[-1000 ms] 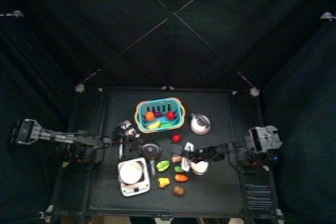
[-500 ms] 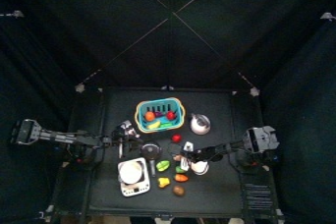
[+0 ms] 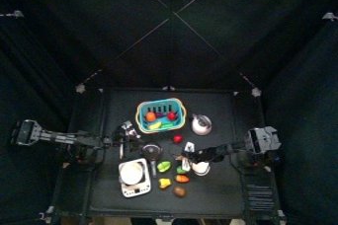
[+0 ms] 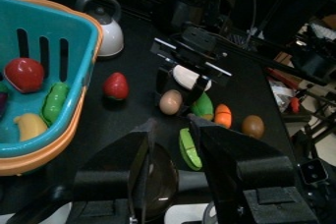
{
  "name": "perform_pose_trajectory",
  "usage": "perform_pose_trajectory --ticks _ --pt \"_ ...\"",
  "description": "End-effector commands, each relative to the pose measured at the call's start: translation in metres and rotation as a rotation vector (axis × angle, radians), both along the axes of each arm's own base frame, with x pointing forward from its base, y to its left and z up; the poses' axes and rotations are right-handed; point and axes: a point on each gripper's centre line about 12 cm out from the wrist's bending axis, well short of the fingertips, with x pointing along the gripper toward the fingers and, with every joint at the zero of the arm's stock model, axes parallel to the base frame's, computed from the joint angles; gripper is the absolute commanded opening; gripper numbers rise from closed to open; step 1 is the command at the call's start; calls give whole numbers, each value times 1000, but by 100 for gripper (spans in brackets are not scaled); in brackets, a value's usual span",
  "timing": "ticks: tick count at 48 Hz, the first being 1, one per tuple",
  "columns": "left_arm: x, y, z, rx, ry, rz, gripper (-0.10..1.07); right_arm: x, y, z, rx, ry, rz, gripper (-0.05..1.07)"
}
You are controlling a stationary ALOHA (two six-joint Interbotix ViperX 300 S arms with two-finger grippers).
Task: Grab egg
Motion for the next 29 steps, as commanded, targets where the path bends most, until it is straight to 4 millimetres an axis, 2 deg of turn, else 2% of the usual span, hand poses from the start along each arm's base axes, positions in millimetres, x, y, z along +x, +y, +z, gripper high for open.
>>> perform_pose_trajectory --ticks 1,10,13,29 --pt "3 1 5 1 -18 3 74 6 1 20 -2 -58 6 67" --pt "3 1 5 -1 -20 5 74 9 -1 52 -17 -138 13 66" --pt "3 1 5 -5 -20 8 74 8 -1 56 -21 -146 10 66" --pt "3 1 6 -7 -21 10 74 6 -2 55 -26 -137 7 66"
